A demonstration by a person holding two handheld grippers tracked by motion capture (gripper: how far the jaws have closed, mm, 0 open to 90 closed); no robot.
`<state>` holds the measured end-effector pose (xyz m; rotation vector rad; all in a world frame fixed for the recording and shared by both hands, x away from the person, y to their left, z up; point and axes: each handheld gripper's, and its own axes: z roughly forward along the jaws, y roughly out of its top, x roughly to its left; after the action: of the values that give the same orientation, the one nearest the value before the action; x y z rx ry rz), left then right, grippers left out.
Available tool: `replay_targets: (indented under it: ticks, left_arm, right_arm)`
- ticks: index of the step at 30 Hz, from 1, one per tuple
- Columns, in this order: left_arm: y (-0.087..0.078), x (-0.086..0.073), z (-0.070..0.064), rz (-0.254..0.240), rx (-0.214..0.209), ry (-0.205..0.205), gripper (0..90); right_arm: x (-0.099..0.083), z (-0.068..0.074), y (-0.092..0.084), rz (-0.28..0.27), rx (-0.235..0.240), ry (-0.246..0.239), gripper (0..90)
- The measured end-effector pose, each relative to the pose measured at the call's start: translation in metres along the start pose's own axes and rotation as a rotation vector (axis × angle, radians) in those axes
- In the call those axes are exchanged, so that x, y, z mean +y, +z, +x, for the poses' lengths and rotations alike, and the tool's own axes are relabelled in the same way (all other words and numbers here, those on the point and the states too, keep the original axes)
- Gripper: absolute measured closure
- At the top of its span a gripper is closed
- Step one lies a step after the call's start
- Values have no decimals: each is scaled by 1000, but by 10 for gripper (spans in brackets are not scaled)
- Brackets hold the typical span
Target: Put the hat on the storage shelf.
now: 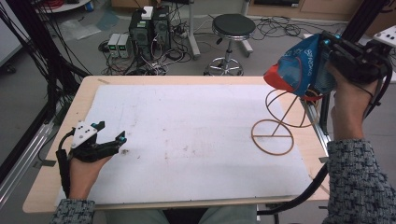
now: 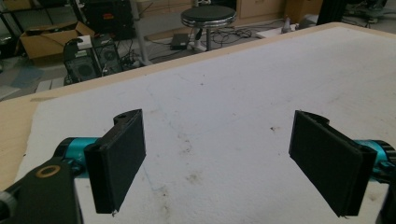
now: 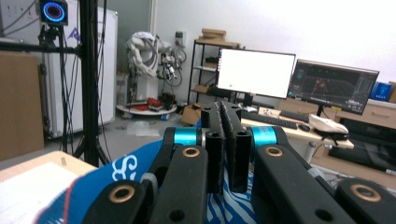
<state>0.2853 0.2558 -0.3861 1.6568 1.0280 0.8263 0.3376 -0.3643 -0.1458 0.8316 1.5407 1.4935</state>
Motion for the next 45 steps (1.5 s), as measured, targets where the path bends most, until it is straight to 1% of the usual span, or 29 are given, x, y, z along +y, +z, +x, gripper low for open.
replay_targets:
  ticks: [3, 7, 10, 14, 18, 23, 30, 33, 36, 41, 44, 45]
  left_arm:
    - [-1, 0, 1, 1, 2, -1, 188]
    - [-1, 0, 2, -2, 3, -5, 188]
    - [0, -1, 1, 2, -1, -3, 188]
    - [2, -1, -2, 8, -8, 1, 188]
    - [3, -1, -4, 13, -10, 5, 188]
    - [3, -2, -3, 13, -9, 4, 188]
    - [3, -2, -3, 16, -12, 5, 188]
    - [3, -2, -4, 13, -13, 4, 188]
    - [3, -2, -4, 14, -14, 5, 189]
    - [4, -2, -4, 17, -16, 5, 189]
    - [4, -2, -4, 18, -16, 7, 189]
    - [4, -2, -4, 16, -15, 5, 189]
  right_arm:
    - [-8, 0, -2, 21, -1, 3, 881]
    - [-25, -1, -10, 63, 4, -3, 880]
    - [-38, -1, -18, 86, 9, 3, 879]
    - [-52, -1, -26, 109, 17, 26, 880]
    - [-64, 0, -31, 127, 27, 37, 880]
    - [-77, 3, -33, 152, 44, 52, 880]
    - [-92, 5, -29, 172, 50, 75, 880]
    - [-98, 3, -28, 170, 45, 78, 880]
    - [-103, 0, -27, 165, 42, 97, 879]
    - [-111, -4, -27, 136, 42, 121, 873]
    - [-116, -7, -29, 122, 33, 147, 868]
    - [-118, -8, -30, 111, 32, 164, 868]
